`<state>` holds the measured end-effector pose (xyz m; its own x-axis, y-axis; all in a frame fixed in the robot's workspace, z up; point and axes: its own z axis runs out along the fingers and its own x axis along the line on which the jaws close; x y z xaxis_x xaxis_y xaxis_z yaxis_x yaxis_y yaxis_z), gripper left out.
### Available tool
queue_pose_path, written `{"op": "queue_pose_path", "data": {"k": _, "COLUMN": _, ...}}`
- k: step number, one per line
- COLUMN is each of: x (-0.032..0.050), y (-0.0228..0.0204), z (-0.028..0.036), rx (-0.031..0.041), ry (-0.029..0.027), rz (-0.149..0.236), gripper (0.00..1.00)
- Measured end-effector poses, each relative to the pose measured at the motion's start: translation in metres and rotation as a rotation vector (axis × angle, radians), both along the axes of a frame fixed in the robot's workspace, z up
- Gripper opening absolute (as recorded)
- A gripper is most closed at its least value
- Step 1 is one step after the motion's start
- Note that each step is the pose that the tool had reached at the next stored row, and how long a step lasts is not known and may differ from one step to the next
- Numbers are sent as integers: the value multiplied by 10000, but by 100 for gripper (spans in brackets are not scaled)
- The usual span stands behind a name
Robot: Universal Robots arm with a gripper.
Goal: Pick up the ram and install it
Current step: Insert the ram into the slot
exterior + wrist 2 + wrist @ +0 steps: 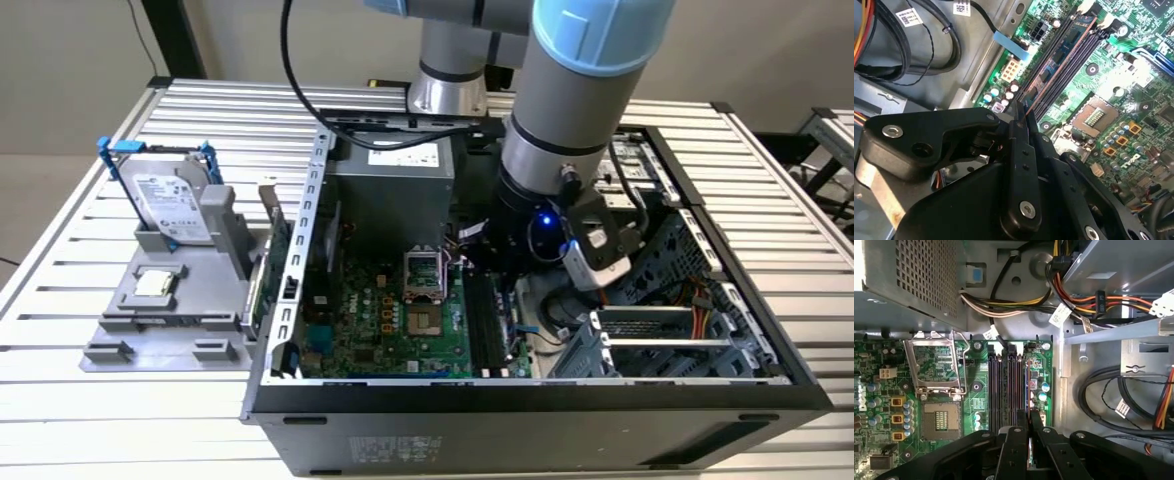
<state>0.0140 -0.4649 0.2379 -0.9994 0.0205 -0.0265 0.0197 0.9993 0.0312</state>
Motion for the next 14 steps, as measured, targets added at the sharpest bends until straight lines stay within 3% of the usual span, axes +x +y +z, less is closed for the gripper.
{"op": "queue_pose_path", "data": {"k": 14, "x": -26, "y": -8, "z": -112, "rx": -2, "ry": 0, "rz": 14, "gripper": 0}}
